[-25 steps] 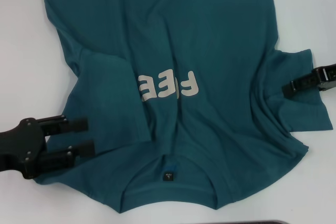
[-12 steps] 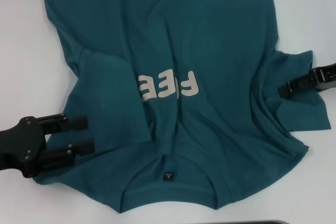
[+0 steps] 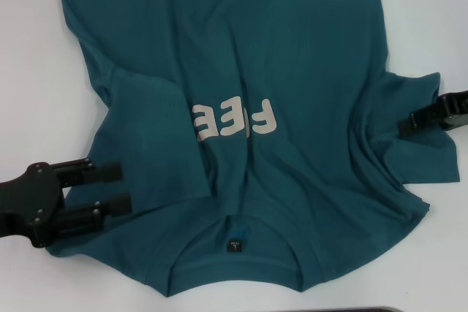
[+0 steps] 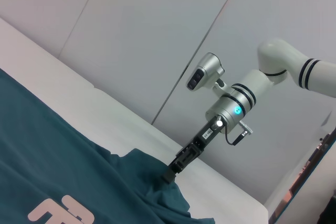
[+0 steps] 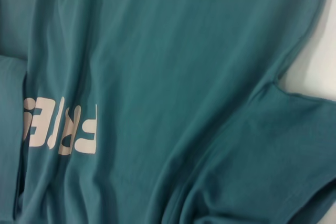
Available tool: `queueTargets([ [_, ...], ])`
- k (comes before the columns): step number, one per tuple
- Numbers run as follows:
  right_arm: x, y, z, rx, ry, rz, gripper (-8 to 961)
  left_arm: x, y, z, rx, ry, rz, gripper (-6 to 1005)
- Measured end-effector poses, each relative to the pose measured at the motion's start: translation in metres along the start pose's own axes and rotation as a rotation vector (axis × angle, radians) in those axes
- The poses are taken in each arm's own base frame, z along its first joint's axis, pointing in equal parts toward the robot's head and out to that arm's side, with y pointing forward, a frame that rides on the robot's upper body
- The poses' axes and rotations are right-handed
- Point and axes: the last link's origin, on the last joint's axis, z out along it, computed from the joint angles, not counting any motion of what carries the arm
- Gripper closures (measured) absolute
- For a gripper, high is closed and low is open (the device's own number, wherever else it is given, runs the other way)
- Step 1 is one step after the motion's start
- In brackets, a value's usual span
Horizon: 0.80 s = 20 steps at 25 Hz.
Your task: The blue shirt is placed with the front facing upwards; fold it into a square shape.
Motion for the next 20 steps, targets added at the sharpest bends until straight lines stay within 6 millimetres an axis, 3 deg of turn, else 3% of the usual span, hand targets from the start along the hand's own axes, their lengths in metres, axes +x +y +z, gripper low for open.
queueTargets([
  [5,0.000,0.000,0.000,0.001,0.002,0.000,340,0.000,0.000,0.000,0.001,-0.001,0.000,356],
  [13,0.002,-0.001,-0.002,-0.001,0.014,0.001,683,0.000,0.000,-0.001,0.001,-0.001,0.000,355],
  [19,0.000,-0.008,-0.023,0.052,-0.022,0.053,939,0.000,0.000,-0.001,0.003,-0.003,-0.011,356],
  [20,0.000,-0.009,-0.027,0.060,-0.030,0.060,939,0.000,0.000,-0.001,0.003,-0.003,-0.011,355],
])
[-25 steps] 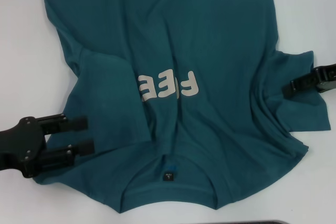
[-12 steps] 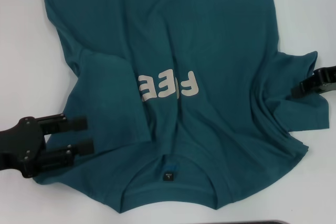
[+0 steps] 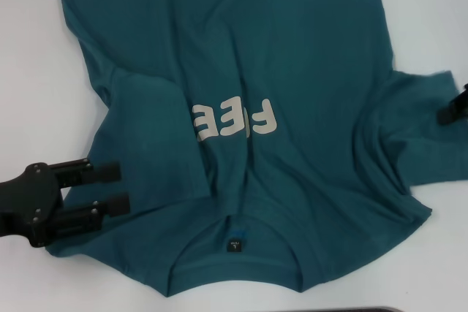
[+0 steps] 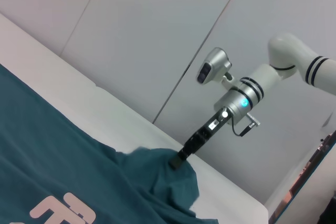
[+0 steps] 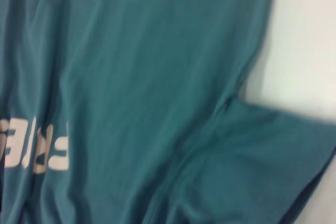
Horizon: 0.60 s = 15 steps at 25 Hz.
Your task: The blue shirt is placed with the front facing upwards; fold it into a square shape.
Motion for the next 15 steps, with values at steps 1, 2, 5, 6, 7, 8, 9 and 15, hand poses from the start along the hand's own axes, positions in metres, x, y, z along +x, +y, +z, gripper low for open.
queueTargets([
  [1,-0.001,-0.001,-0.004,0.008,-0.010,0.005,939,0.000,0.000,0.000,0.000,0.000,0.000,355],
  [2,-0.001,-0.002,-0.007,0.011,-0.016,0.009,938,0.000,0.000,0.000,0.000,0.000,0.000,355],
  [5,-0.002,-0.004,-0.012,0.027,-0.026,0.022,938,0.000,0.000,0.000,0.000,0.000,0.000,355],
  [6,-0.002,-0.005,-0.014,0.035,-0.025,0.027,938,0.000,0.000,0.000,0.000,0.000,0.000,355],
  [7,-0.003,-0.006,-0.014,0.044,-0.023,0.032,937,0.000,0.000,0.000,0.000,0.000,0.000,356],
  [8,-0.003,-0.007,-0.015,0.060,-0.020,0.040,937,0.000,0.000,0.000,0.000,0.000,0.000,356],
  [9,-0.003,-0.009,-0.016,0.073,-0.017,0.047,937,0.000,0.000,0.000,0.000,0.000,0.000,356],
  [15,-0.004,-0.018,-0.024,0.134,-0.037,0.094,936,0.001,0.000,0.000,-0.001,0.000,0.002,355],
])
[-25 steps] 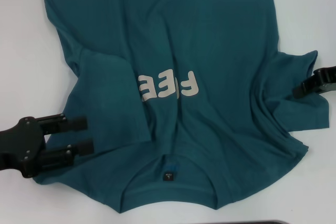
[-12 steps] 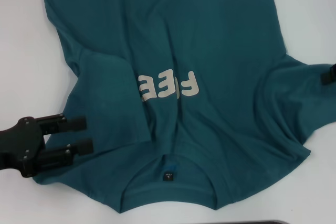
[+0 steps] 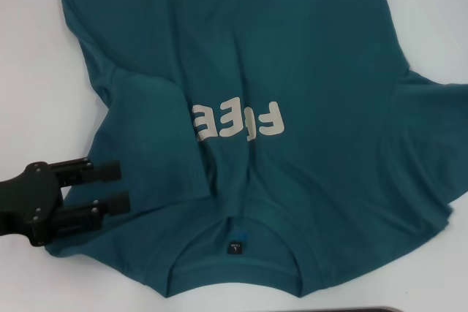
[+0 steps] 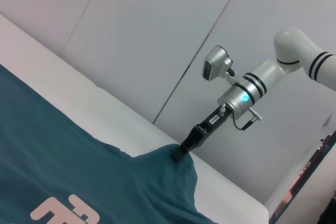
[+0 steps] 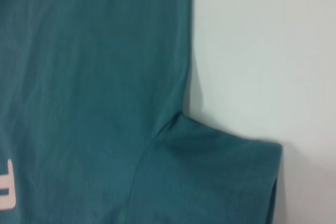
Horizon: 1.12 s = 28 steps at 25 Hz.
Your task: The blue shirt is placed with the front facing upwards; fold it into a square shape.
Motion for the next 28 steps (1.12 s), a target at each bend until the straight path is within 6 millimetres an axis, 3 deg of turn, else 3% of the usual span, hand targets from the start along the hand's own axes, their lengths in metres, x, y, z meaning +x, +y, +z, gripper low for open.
queueTargets([
  [7,-0.002,-0.008,-0.004,0.019,-0.039,0.035,935,0.001,0.000,0.000,-0.001,0.001,0.001,356],
  [16,-0.006,0.002,-0.005,-0.009,-0.029,0.012,933,0.001,0.000,0.000,0.001,0.002,-0.007,356],
  [21,-0.008,0.016,-0.008,-0.073,-0.018,-0.017,932,0.001,0.000,0.000,0.003,0.004,-0.007,355],
  [28,-0.005,0.045,0.013,-0.128,0.081,-0.099,930,0.004,-0.002,-0.004,0.022,0.015,0.004,355],
])
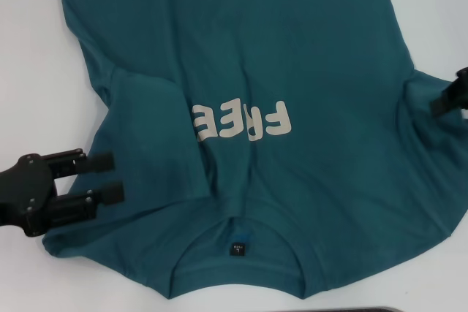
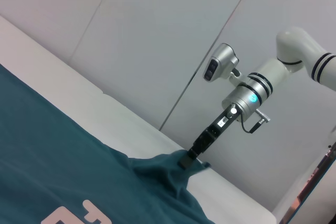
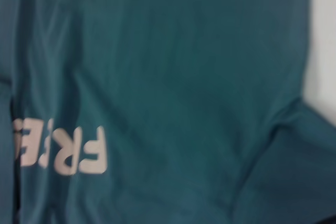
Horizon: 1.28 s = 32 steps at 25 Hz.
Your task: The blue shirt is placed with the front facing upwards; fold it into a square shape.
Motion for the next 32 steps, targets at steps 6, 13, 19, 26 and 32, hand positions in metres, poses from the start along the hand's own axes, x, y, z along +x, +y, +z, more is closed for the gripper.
queueTargets([
  [6,-0.002,0.014,0.012,-0.032,0.022,-0.023,929,0.002,-0.001,-0.002,0.018,0.011,0.009,355],
  [13,-0.010,0.030,0.013,-0.119,-0.009,-0.040,928,0.003,-0.001,-0.004,0.028,0.023,0.009,355],
  [19,-0.010,0.035,0.016,-0.193,-0.022,-0.019,927,0.003,-0.001,-0.004,0.030,0.026,0.010,356],
  [26,-0.011,0.034,0.026,-0.205,-0.028,0.006,925,0.004,-0.002,-0.006,0.038,0.034,0.011,356],
  [32,-0.010,0.037,0.033,-0.220,-0.011,-0.002,924,0.004,-0.002,-0.006,0.038,0.035,0.012,355],
])
